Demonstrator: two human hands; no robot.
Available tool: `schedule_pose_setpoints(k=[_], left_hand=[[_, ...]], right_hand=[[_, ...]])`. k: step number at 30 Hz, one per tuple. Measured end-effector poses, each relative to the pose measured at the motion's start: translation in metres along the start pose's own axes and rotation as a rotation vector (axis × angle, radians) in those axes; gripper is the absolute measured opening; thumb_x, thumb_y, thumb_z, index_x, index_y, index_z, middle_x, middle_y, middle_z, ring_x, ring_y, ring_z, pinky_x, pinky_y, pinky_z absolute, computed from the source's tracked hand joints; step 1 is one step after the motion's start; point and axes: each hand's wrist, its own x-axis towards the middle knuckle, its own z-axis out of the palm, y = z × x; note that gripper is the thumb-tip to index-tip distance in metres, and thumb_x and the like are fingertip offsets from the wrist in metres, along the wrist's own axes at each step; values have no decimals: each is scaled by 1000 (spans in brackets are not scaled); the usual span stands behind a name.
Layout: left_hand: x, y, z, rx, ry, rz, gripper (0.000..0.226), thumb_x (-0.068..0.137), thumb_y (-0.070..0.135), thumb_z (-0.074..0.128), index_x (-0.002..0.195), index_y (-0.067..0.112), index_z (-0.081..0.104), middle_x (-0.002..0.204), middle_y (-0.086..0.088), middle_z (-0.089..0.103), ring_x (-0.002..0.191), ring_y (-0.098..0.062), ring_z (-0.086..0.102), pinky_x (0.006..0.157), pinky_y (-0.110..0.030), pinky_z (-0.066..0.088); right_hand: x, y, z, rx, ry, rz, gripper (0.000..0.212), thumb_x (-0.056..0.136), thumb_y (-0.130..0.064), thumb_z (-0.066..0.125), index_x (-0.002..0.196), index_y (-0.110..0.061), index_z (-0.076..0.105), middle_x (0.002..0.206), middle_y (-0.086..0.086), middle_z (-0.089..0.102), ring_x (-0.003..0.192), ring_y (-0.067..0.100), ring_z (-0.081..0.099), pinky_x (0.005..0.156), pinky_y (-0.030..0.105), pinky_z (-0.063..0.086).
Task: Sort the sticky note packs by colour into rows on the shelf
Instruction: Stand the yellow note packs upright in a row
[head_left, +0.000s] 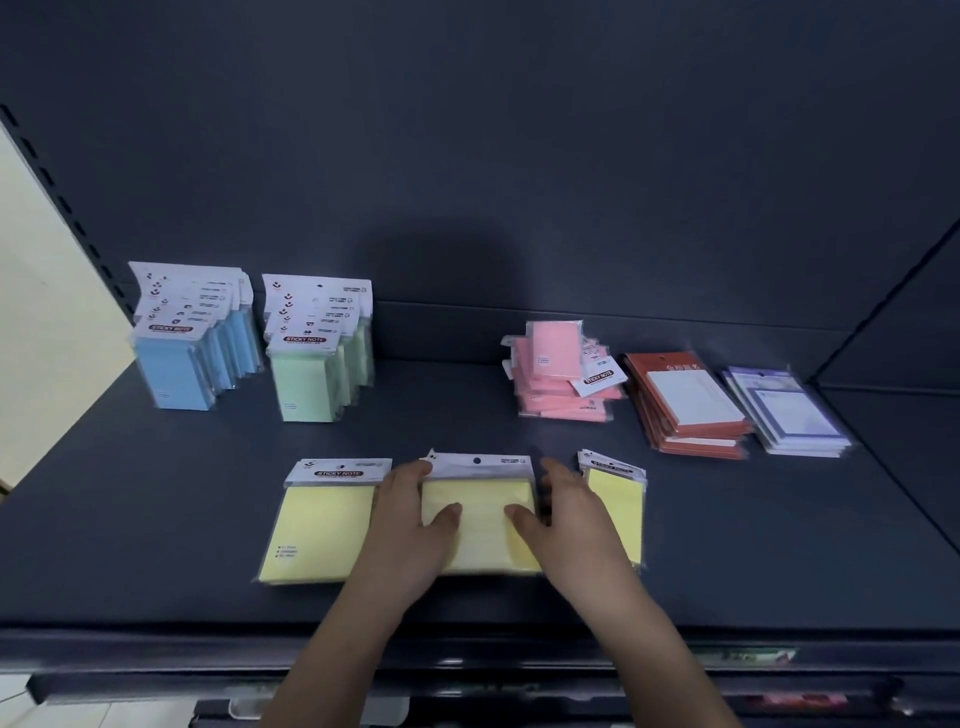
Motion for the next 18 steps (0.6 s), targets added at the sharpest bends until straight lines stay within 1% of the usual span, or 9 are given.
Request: schedule_pose_setpoints(k=[2,3,6,8,10,12,14,16,18], left_hand=[[-2,6,-1,-228,-53,-131,45,90,12,57,131,22,42,131,5,40,118,-9,39,97,-22,30],[-1,8,-2,-354,-67,-192,43,90,10,57,129,22,45,129,5,43,118,-10,41,97,-25,33],[6,10,-3,-591,2,-299,42,87,0,56,125,13,48,128,-5,53,120,-21,49,101,-34,38],[11,12,-5,-719,54,-344,45,85,-8,54,126,9,46,128,-9,54,111,-22,54,92,-31,42],[13,13,-8,-831,46,-374,52,84,-15,49,132,2,41,126,-12,54,97,-18,57,79,-26,43],[14,12,-9,-827,-13,-345,54,82,-20,46,132,0,42,122,-13,57,92,-18,59,72,-26,46],[15,7,-8,-711,-33,-275,54,79,-23,46,126,2,48,117,-10,62,94,-18,60,69,-25,46],[15,3,-9,-584,-1,-209,57,78,-24,46,125,6,51,115,-5,62,96,-12,59,70,-22,45],[15,1,-9,-495,34,-147,60,78,-24,45,126,10,51,109,3,63,95,-5,58,67,-18,46]], right_hand=[[-4,0,-1,74,-87,17,61,88,-27,60,142,-19,31,131,-2,53,118,17,50,95,23,39],[-6,-1,-2,109,-132,25,60,88,-28,59,141,-21,31,129,-3,54,116,16,52,95,25,41],[-8,-2,-2,232,-179,49,54,89,-22,58,137,-25,35,123,-6,56,112,13,54,97,30,43],[-6,0,0,345,-146,64,46,88,-12,56,130,-25,43,118,-9,59,110,11,55,97,30,44],[-4,3,2,422,-111,81,44,86,-5,54,125,-25,48,112,-11,62,107,10,57,95,28,46],[-2,5,5,466,-89,93,48,84,0,53,123,-27,48,110,-13,61,103,6,57,92,24,46],[0,4,7,508,-57,89,53,82,7,52,116,-33,48,105,-19,61,98,-3,57,88,20,45],[3,3,12,542,-18,94,55,78,11,52,109,-35,49,103,-19,61,98,-3,57,91,22,46],[7,2,18,572,8,100,56,78,10,54,118,-29,50,106,-16,63,101,2,58,93,27,47]])
